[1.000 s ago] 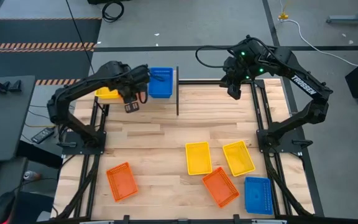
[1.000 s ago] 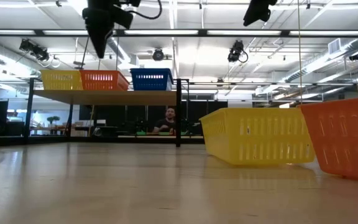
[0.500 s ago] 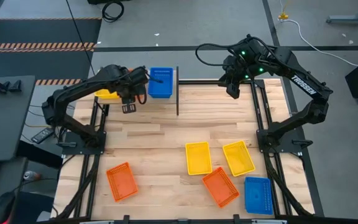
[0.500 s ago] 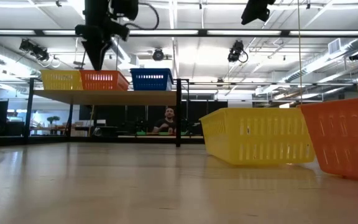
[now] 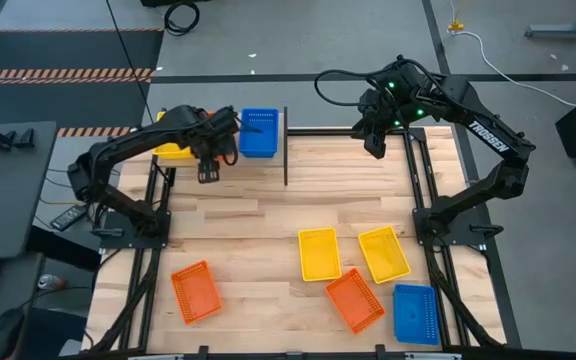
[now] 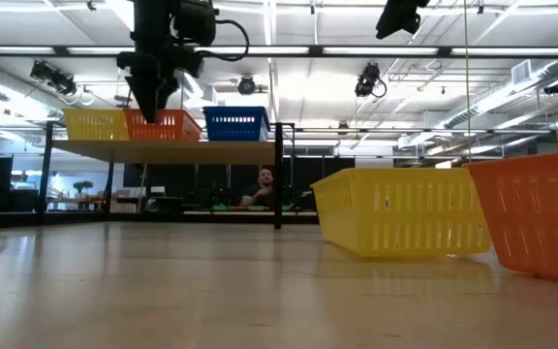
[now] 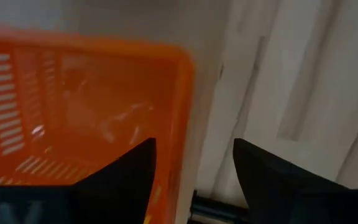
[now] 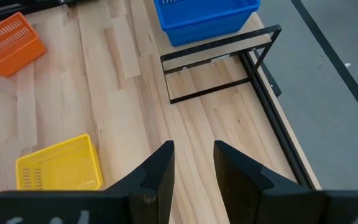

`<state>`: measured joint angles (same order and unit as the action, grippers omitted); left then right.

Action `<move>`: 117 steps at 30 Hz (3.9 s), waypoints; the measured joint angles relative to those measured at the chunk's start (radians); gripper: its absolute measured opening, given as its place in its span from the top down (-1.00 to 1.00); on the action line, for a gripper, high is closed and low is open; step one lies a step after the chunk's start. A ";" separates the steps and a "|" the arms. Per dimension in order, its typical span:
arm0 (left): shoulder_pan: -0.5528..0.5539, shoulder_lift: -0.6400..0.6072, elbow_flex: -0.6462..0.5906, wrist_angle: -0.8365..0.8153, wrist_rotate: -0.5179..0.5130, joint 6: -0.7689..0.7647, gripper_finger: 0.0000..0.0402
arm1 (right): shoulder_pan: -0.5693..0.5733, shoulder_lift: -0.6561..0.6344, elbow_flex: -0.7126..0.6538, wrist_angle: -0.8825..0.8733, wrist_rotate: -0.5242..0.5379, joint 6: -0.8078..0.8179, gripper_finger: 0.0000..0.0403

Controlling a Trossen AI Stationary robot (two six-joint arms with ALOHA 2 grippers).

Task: Stack baskets on shelf by color
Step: Adjust the orange bin, then stack the left yellow bin on top of the yellow bin on the shelf

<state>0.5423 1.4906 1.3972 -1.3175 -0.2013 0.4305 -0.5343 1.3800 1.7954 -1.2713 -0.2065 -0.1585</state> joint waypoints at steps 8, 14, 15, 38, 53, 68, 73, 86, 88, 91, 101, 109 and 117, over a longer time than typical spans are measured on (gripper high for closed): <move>0.001 0.050 0.001 0.005 0.068 0.012 0.15 | 0.000 0.000 0.000 0.000 0.003 0.002 0.41; -0.006 0.063 0.000 0.015 0.068 0.035 0.30 | 0.000 0.000 0.000 -0.001 0.003 0.002 0.41; -0.008 0.063 0.000 0.025 0.068 0.037 0.32 | 0.000 0.000 0.000 -0.001 0.003 0.002 0.41; -0.008 0.063 0.001 0.139 0.068 0.223 0.92 | 0.000 0.000 0.000 -0.003 0.003 0.029 0.41; -0.008 0.063 0.001 0.178 0.045 0.175 0.92 | 0.000 0.001 0.000 -0.002 0.003 0.036 0.41; -0.014 0.063 0.001 0.207 0.045 0.095 0.93 | 0.000 0.001 0.000 -0.002 0.003 0.036 0.41; -0.014 0.063 0.001 0.204 0.045 0.078 0.89 | 0.000 0.001 0.000 -0.002 0.003 0.036 0.41; -0.015 0.063 0.100 0.165 0.000 0.073 0.62 | 0.000 0.001 0.000 -0.002 0.003 0.036 0.41; -0.021 0.063 0.124 0.148 0.000 0.054 0.60 | 0.000 0.001 0.000 -0.002 0.003 0.036 0.41; -0.035 0.063 0.149 0.104 0.007 0.046 0.56 | 0.000 0.001 0.000 -0.002 0.003 0.036 0.41; -0.076 0.063 0.149 0.000 0.008 0.034 0.51 | 0.000 0.001 0.000 -0.002 0.003 0.035 0.41; -0.024 0.063 0.149 -0.076 -0.004 0.025 0.53 | 0.000 0.001 0.000 -0.046 0.003 0.035 0.41; -0.007 0.063 0.148 -0.154 -0.002 0.018 0.53 | 0.000 0.001 0.000 -0.050 0.003 0.035 0.41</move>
<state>0.5356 1.5532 1.5455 -1.4714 -0.2038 0.4488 -0.5343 1.3808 1.7953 -1.3216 -0.2035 -0.1230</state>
